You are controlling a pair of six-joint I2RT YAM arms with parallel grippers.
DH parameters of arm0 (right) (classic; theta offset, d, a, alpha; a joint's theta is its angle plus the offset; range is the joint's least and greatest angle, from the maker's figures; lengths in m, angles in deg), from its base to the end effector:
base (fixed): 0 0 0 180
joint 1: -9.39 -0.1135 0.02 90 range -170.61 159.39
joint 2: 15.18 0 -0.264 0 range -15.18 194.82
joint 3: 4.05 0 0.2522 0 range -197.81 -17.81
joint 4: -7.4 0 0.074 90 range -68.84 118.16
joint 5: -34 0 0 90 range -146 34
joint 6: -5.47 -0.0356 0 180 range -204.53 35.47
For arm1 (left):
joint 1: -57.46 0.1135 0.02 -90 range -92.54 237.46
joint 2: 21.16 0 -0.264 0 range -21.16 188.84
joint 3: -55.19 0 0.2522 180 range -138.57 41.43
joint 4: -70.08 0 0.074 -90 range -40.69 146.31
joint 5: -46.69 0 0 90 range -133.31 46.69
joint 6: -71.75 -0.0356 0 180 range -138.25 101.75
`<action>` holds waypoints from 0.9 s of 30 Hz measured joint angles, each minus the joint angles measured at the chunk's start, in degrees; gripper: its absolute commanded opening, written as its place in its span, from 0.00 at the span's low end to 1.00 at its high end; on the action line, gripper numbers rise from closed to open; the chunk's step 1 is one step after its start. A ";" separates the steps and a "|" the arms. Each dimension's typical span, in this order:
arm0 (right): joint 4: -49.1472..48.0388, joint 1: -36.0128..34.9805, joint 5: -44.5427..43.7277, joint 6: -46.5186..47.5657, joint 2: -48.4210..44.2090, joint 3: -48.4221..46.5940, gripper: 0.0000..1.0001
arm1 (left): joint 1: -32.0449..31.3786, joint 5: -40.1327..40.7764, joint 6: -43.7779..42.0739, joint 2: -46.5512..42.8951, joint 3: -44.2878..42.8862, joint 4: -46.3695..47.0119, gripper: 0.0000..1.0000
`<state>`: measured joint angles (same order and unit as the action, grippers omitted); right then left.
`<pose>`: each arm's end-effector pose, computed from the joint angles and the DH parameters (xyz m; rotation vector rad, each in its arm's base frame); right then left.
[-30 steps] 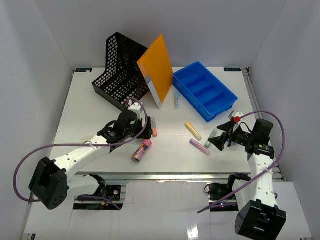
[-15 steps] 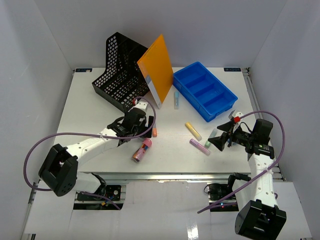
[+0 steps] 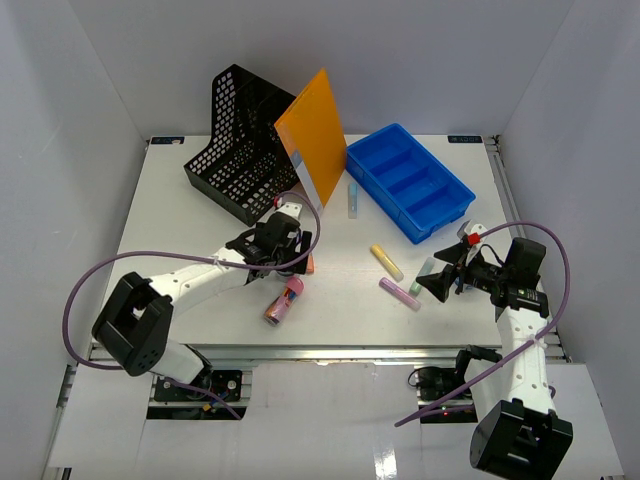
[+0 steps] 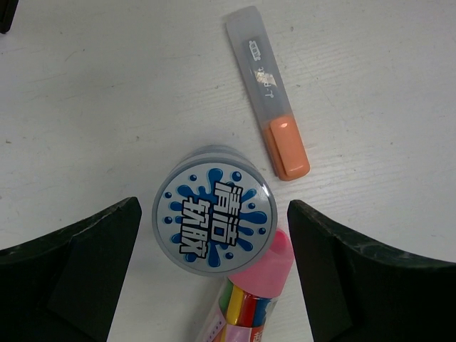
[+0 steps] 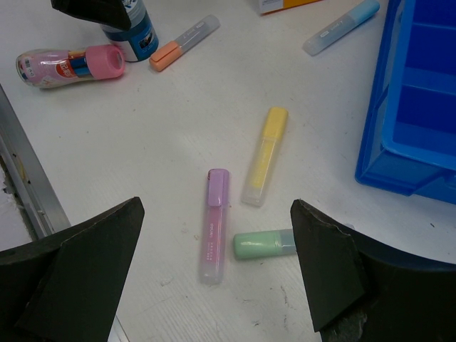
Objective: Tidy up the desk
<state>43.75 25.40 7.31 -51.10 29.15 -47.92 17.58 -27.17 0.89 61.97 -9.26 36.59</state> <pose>0.1581 -0.0123 0.2420 -0.8252 1.7022 0.6338 0.2317 -0.1807 0.2094 0.3216 2.4139 -0.1104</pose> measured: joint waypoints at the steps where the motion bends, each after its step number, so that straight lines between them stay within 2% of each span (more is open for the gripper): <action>1: 0.00 0.00 -0.01 0.00 0.00 0.00 0.90 | 0.00 0.05 -0.08 0.41 -0.44 0.05 0.94; 12: 0.00 0.00 -0.02 0.02 0.00 0.00 0.90 | 0.00 0.70 -0.71 4.74 -1.90 -0.22 0.87; 22: 0.00 0.00 -0.02 0.01 0.01 0.00 0.90 | 0.00 1.63 -0.93 6.03 -4.46 -1.05 0.67; 27: 0.00 0.00 -0.02 0.02 0.02 0.00 0.90 | 0.00 2.05 -0.82 6.25 -4.69 -1.07 0.64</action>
<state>43.75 25.40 7.29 -51.08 29.18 -47.92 17.58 -25.11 0.08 68.22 -13.95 35.52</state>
